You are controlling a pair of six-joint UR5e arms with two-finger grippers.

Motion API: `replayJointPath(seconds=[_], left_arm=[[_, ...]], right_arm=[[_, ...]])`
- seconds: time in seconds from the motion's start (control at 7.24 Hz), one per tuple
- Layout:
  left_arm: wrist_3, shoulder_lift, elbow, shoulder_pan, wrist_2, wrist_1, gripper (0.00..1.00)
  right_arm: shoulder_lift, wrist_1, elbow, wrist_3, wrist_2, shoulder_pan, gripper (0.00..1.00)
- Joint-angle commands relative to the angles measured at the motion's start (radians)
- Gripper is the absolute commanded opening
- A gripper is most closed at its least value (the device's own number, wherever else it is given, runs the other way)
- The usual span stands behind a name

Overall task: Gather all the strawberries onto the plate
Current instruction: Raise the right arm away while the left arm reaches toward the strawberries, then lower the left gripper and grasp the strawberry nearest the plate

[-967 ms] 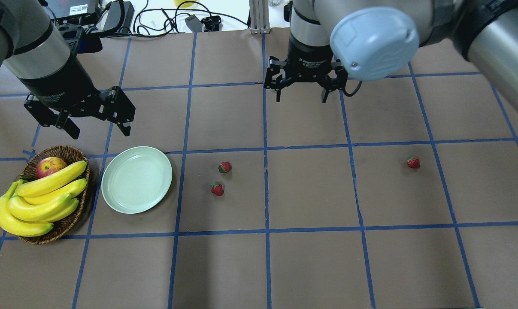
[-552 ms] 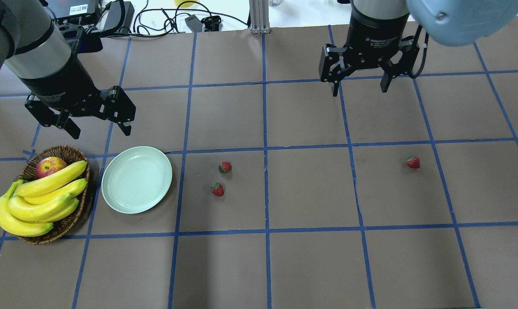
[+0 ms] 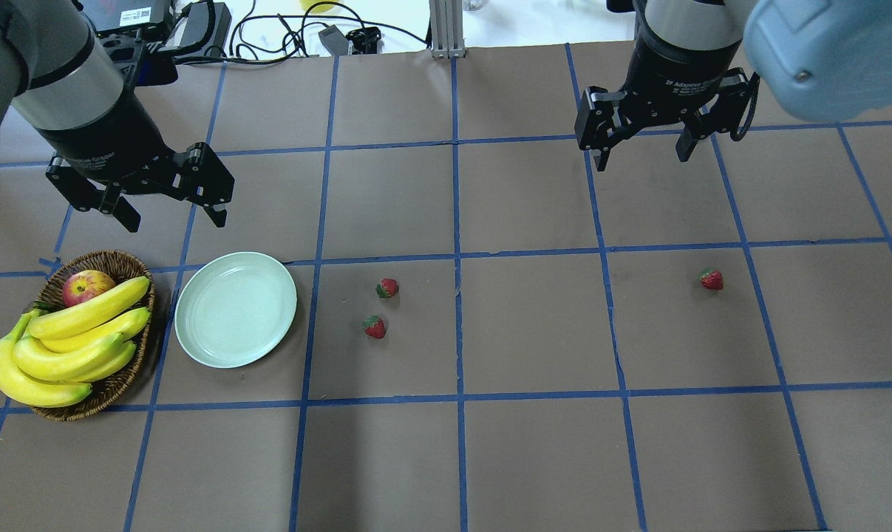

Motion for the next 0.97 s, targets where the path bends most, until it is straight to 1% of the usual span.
replayJointPath(seconds=[0.0,0.14,0.41,0.55,0.69,0.83], left_arm=[[-0.030,-0.024,-0.087,-0.040,-0.071,0.084,1.00],[-0.038,-0.048,-0.104,-0.098,-0.074,0.178,1.00],[-0.062,-0.100,-0.112,-0.191,-0.074,0.233,1.00],[-0.084,-0.131,-0.165,-0.210,-0.076,0.259,1.00],[-0.107,-0.149,-0.249,-0.212,-0.130,0.334,1.00],[-0.110,-0.172,-0.327,-0.212,-0.150,0.444,1.00]], right_arm=[[-0.002,-0.033,-0.006,0.000,-0.002,-0.002,1.00],[-0.002,-0.034,-0.008,-0.003,-0.004,-0.003,1.00],[-0.002,-0.039,-0.006,-0.003,-0.004,-0.003,1.00],[-0.002,-0.039,-0.006,-0.003,-0.007,-0.003,1.00],[-0.002,-0.039,-0.005,-0.003,-0.005,-0.003,1.00],[-0.002,-0.037,-0.006,-0.003,-0.007,-0.003,1.00]])
